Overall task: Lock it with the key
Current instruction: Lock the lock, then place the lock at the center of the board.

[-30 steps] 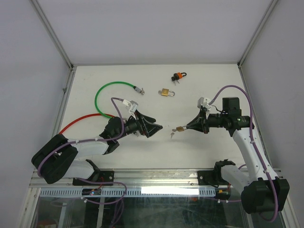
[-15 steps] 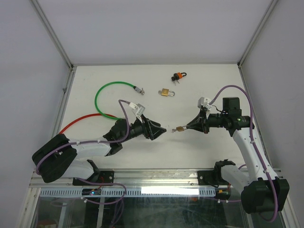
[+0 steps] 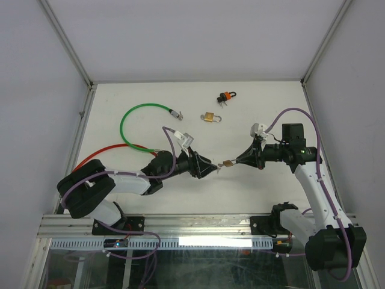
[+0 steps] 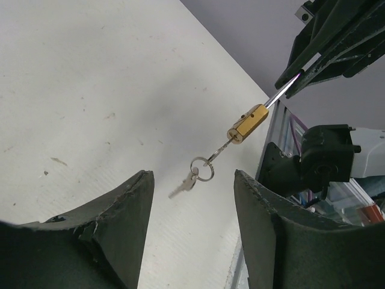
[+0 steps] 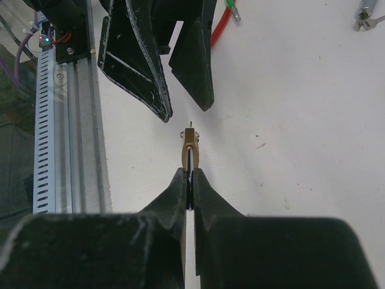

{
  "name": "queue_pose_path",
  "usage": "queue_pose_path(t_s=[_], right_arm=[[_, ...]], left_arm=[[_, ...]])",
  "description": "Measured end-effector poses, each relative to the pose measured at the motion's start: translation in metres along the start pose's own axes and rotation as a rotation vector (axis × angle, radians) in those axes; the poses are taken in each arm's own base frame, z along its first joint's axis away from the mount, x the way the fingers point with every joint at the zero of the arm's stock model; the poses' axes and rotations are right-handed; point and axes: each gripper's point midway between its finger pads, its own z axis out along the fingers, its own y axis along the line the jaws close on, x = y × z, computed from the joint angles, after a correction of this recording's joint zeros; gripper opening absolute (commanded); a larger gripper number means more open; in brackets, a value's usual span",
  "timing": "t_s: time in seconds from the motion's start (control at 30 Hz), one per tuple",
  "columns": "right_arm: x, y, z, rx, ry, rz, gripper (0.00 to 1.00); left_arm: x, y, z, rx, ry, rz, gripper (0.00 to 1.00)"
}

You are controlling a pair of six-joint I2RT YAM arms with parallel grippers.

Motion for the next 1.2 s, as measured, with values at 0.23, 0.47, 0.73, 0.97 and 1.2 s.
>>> queue_pose_path(t_s=[0.23, 0.47, 0.73, 0.97, 1.2], right_arm=[[0.000, 0.000, 0.000, 0.000, 0.000, 0.001, 0.00], [0.000, 0.000, 0.000, -0.001, 0.000, 0.001, 0.00], [0.000, 0.000, 0.000, -0.001, -0.001, -0.001, 0.00], [0.000, 0.000, 0.000, -0.001, -0.001, -0.001, 0.00], [0.000, 0.001, 0.000, -0.001, -0.001, -0.001, 0.00]], left_arm=[[0.004, 0.001, 0.010, 0.017, 0.017, -0.008, 0.53], [0.005, -0.009, 0.015, 0.067, 0.026, -0.008, 0.49], [0.011, -0.012, 0.022, 0.087, 0.050, -0.022, 0.44], [0.012, -0.014, 0.027, 0.106, 0.063, -0.027, 0.40], [0.011, -0.016, 0.032, 0.117, 0.065, -0.027, 0.24]])
